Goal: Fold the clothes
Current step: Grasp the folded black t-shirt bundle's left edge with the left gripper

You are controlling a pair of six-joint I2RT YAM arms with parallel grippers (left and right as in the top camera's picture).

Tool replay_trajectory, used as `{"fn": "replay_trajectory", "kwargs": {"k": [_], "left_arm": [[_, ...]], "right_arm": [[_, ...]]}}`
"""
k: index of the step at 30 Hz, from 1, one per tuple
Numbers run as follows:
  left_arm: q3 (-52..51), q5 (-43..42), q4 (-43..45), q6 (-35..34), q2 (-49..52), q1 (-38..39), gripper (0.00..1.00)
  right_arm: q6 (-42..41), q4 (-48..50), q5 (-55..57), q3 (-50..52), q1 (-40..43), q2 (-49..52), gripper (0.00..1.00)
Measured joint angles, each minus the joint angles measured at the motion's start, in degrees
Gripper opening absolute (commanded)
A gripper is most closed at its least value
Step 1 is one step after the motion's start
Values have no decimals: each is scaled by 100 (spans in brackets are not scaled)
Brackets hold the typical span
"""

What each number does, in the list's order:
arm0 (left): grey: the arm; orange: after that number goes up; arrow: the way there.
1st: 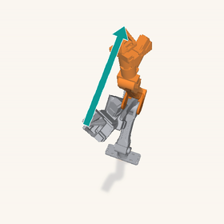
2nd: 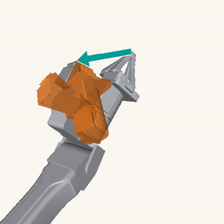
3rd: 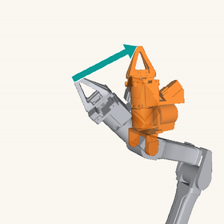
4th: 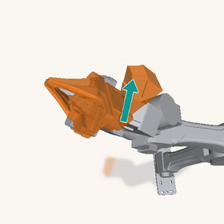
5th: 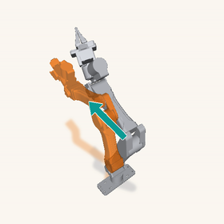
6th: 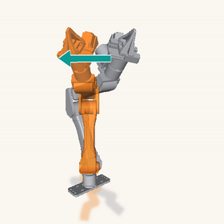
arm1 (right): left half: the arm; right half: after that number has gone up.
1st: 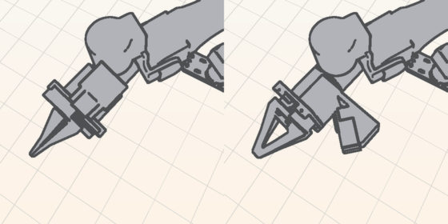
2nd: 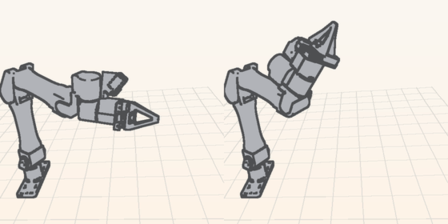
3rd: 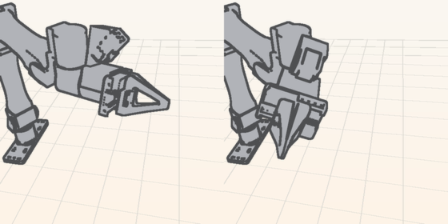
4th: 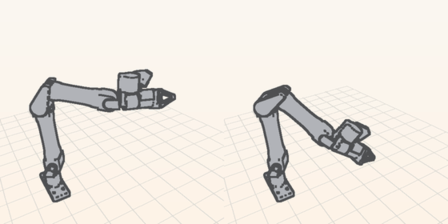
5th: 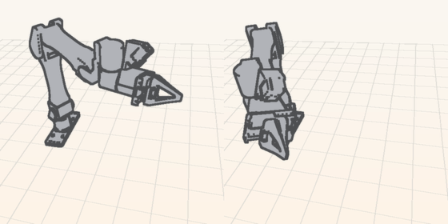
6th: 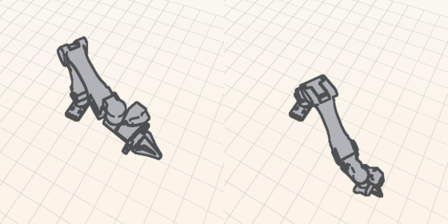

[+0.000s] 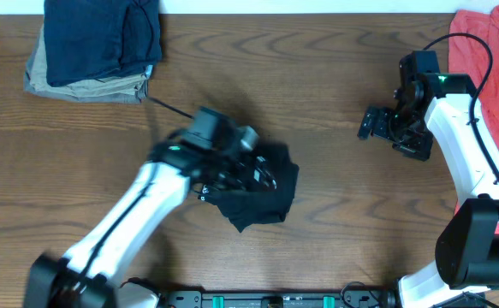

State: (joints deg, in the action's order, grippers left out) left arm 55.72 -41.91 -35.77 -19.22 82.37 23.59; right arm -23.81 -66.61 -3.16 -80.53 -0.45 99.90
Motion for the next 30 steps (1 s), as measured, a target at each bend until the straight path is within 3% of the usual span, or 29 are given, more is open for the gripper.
{"fn": "replay_trajectory", "kwargs": {"k": [6, 13, 19, 30], "left_arm": [[28, 328, -468, 260, -437, -1427, 98], [28, 590, -748, 890, 229, -2747, 98], [28, 442, -708, 1440, 1167, -2874, 98], [31, -848, -570, 2553, 2387, -2844, 98]], "right_arm": [[0, 0, 0, 0, 0, 0, 99], [0, 0, 0, 0, 0, 0, 99], [0, 0, 0, 0, 0, 0, 99], [0, 0, 0, 0, 0, 0, 99]]}}
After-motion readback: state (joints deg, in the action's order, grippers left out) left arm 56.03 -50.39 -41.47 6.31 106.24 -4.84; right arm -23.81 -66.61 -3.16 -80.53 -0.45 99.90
